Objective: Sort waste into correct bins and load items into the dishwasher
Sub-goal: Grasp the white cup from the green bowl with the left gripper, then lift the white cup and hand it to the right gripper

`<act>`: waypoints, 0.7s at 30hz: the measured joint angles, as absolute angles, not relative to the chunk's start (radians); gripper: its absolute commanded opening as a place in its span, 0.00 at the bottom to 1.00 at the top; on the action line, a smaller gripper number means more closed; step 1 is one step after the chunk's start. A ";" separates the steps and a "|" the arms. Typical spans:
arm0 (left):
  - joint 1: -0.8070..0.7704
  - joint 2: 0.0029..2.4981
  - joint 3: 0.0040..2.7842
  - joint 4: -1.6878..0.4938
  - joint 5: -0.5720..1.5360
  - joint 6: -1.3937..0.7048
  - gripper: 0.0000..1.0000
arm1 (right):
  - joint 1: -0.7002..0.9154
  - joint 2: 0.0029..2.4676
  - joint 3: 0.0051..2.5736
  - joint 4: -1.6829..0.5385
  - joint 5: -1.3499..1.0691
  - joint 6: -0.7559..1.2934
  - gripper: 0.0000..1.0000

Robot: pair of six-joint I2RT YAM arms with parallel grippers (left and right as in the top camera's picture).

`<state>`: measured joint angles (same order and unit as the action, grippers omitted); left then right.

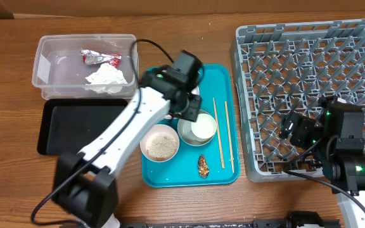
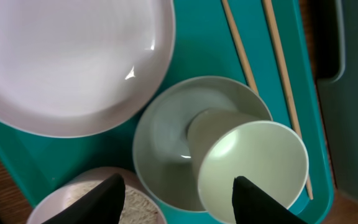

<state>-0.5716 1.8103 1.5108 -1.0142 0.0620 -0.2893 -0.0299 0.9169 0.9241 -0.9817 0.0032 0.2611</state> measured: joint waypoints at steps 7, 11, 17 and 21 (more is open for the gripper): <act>-0.627 1.934 1.511 -1.006 0.067 -0.294 0.04 | -0.030 0.917 0.924 -0.986 0.004 0.261 1.00; -0.625 1.949 1.511 -1.007 0.074 -0.293 0.04 | -0.030 0.917 0.924 -0.987 0.004 0.262 1.00; -0.559 1.940 1.539 -1.063 0.081 -0.293 0.04 | -0.030 0.916 0.924 -0.987 0.004 0.262 1.00; -0.454 1.895 1.608 -1.077 0.150 -0.293 0.04 | -0.030 0.916 0.924 -0.989 0.012 0.261 1.00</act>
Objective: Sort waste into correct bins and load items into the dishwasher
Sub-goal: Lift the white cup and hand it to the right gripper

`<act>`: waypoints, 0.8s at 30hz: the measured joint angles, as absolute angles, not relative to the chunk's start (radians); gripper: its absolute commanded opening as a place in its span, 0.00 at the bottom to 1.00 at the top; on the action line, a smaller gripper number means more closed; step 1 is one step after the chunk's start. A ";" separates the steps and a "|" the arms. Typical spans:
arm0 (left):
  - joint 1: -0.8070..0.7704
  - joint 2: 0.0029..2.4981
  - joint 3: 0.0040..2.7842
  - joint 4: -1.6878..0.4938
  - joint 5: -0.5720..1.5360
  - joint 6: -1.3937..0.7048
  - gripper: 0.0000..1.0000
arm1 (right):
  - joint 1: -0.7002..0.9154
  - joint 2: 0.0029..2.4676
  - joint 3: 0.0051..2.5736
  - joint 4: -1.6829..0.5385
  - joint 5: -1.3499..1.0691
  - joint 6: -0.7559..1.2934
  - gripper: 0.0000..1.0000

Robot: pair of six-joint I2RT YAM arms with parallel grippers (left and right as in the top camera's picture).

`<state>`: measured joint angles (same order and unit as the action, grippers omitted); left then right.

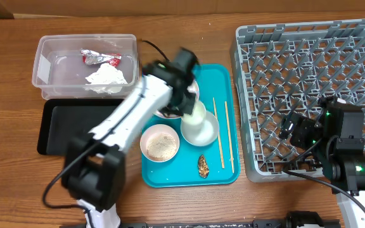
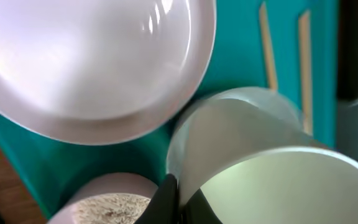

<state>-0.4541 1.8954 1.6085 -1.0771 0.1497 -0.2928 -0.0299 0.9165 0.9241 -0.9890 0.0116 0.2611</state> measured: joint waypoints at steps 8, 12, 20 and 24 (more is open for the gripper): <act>-0.184 1.818 1.664 -1.003 0.657 -0.289 0.04 | -0.030 0.926 0.925 -0.916 0.099 0.335 1.00; -0.136 1.848 1.664 -0.999 0.942 -0.236 0.04 | -0.030 0.975 0.931 -0.776 -0.110 0.299 1.00; -0.207 1.949 1.664 -1.044 1.276 -0.094 0.04 | -0.025 1.084 0.933 -0.669 -0.868 0.048 1.00; -0.273 1.967 1.663 -1.041 1.337 -0.070 0.04 | -0.025 1.108 0.933 -0.649 -0.969 0.020 1.00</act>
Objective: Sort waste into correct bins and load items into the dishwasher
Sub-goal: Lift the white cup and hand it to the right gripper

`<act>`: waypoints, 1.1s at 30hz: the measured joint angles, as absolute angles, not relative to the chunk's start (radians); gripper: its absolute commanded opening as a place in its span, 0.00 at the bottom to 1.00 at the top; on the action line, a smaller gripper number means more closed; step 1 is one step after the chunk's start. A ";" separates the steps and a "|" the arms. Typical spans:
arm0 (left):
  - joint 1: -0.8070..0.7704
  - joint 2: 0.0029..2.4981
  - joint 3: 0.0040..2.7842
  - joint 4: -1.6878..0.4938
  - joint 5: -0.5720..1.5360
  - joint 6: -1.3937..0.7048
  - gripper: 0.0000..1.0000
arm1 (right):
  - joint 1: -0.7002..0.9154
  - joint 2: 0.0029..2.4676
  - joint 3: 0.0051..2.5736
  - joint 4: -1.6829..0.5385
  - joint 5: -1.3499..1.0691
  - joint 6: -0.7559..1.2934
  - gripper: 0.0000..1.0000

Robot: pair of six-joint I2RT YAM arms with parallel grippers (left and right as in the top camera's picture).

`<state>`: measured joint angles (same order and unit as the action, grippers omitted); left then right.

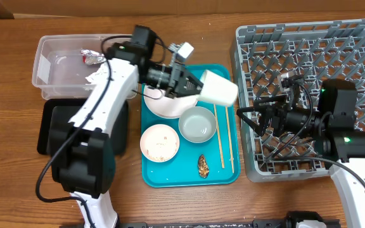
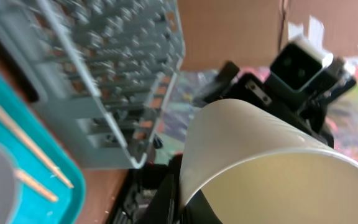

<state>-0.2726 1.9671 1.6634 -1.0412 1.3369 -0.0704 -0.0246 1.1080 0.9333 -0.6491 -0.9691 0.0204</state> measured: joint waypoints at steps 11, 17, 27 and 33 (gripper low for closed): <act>-0.398 1.968 1.663 -1.005 1.377 -0.052 0.04 | -0.025 1.144 0.933 -0.628 -1.086 0.002 0.99; -0.400 1.968 1.663 -1.007 1.385 -0.051 0.04 | -0.025 1.144 0.933 -0.613 -1.159 -0.002 0.68; -0.399 1.968 1.663 -1.007 1.411 -0.052 0.04 | -0.027 1.144 0.933 -0.609 -1.189 -0.012 0.53; -0.400 1.968 1.663 -1.008 1.375 -0.047 0.45 | -0.025 1.144 0.933 -0.624 -1.186 -0.011 0.48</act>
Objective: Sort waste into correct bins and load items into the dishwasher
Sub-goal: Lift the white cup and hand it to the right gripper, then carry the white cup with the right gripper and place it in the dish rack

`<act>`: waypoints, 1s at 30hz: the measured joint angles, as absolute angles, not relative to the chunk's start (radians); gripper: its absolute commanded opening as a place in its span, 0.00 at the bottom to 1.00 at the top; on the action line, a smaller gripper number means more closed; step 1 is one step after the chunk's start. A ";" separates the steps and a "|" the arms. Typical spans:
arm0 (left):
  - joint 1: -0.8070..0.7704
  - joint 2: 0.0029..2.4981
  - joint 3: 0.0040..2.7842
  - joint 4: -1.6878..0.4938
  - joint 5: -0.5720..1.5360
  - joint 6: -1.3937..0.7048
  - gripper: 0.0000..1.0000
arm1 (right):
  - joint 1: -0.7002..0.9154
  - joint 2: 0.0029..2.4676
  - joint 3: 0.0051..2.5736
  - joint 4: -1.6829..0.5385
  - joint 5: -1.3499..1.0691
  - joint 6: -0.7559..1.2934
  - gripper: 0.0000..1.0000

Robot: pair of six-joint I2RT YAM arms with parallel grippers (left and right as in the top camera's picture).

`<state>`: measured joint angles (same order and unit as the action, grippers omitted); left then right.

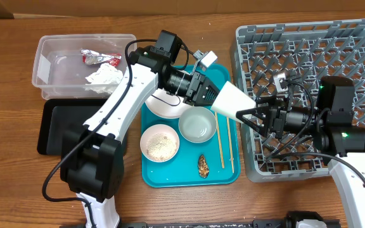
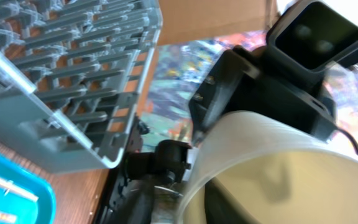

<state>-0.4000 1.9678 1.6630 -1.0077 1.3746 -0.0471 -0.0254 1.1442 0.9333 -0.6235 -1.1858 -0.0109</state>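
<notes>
A white paper cup (image 1: pixel 234 101) lies sideways in the air between tray and rack, with my left gripper (image 1: pixel 215 95) shut on its rim. One finger (image 2: pixel 222 205) shows dark inside the cup (image 2: pixel 272 155) in the left wrist view. The cup's bottom points right at my right gripper (image 1: pixel 253 118), whose open fingers stand on either side of it. The grey dish rack (image 1: pixel 309 38) fills the right side. On the teal tray (image 1: pixel 224 172) are a grey-green bowl (image 1: pixel 198 125), a pink bowl of crumbs (image 1: pixel 160 142), a white plate (image 1: pixel 161 109), chopsticks (image 1: pixel 220 136) and a food scrap (image 1: pixel 203 166).
A clear plastic bin (image 1: pixel 43 63) holding a crumpled tissue and a foil wrapper stands at the back left. A black tray (image 1: pixel 75 123) lies in front of it. The right arm's body (image 2: pixel 278 68) looms close in the left wrist view.
My left gripper has carried the cup further right and lower, to the rack's left edge. The right gripper has come left to the cup's bottom, fingers on either side of it.
The cup first stood inside the grey-green bowl with my left gripper open above it. Then the gripper was shut on its rim. Then it held the cup sideways above the tray while the right arm reached left, and now the two grippers meet at the cup.
</notes>
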 measured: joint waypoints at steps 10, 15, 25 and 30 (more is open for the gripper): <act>-0.386 1.968 1.663 -1.140 0.874 -0.117 0.57 | -0.025 1.145 0.934 -0.788 -0.892 0.020 0.31; -0.310 1.946 1.663 -1.206 0.638 -0.160 0.57 | -0.062 1.148 0.974 -0.908 -0.621 0.107 0.29; -0.148 1.661 1.663 -1.230 0.256 -0.242 0.59 | -0.353 1.164 1.230 -1.062 -0.249 0.205 0.12; -0.146 1.569 1.663 -1.227 0.210 -0.257 0.59 | -0.531 1.249 1.317 -1.145 -0.141 0.243 0.08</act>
